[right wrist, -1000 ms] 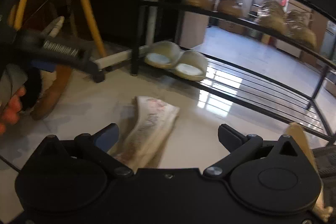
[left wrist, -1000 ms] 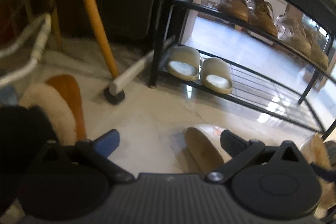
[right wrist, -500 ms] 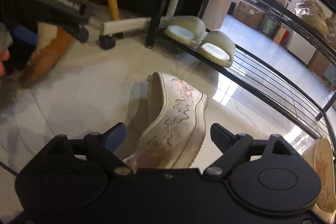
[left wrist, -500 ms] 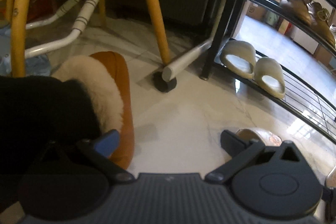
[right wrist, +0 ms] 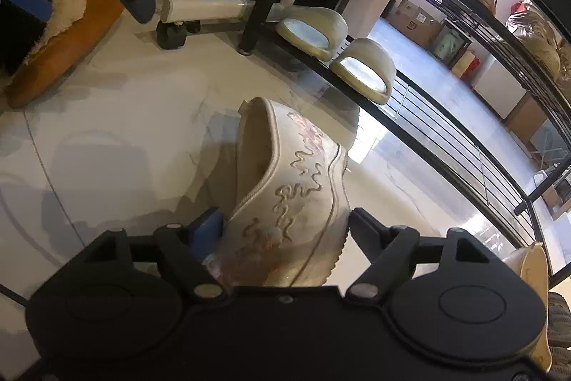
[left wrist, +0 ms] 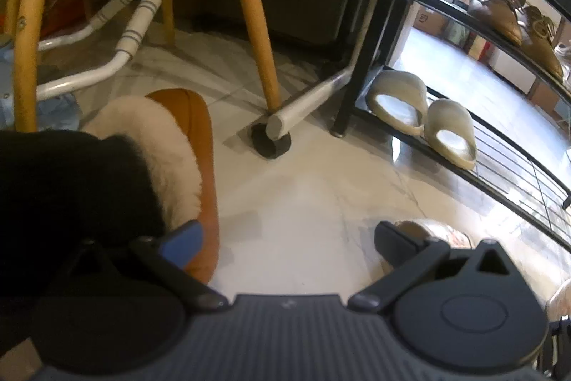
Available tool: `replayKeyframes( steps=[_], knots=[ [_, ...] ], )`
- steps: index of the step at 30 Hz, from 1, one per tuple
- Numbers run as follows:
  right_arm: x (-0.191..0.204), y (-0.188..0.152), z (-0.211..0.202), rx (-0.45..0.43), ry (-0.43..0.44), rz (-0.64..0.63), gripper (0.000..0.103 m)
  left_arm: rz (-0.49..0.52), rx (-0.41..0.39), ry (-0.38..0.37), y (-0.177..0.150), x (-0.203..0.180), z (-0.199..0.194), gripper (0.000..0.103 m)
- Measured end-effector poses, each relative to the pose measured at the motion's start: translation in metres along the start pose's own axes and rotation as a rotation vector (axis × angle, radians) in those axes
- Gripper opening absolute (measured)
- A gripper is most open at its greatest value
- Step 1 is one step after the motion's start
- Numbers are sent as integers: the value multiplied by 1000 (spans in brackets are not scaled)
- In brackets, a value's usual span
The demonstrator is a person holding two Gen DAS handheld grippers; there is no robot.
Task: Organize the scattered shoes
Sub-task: 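Grasp the other cream embroidered shoe with the right gripper, then lift and turn the shoe upright, lower it beside the first shoe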
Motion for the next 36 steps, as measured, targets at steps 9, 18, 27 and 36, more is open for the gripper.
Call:
replayKeyframes(
  steps=[9,18,27,36],
  knots=[
    [-11,1,1,10,13,79,76,-1,-4,-17,0,-3,-4,102],
    [-42,-7,-6,27,38,272,76,2,-9,-18,-1,-7,-5,102],
    [-79,-27,-19,33,19,447,69,55,-24,-53,-3,-22,-12,102],
    [-87,-52,-16,80,26,530,80,69,-32,-58,-3,-23,-16,102]
  ],
)
Point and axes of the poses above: each gripper's, at about its wrist camera, not at the fingertips, and z roughly the way its jaws point, x to its left, y to its top, the point moved 1 cm from there along z, roughly the way its jaws point, and after that the axes turned 6 degrees about -x, right-handed, at the moved point
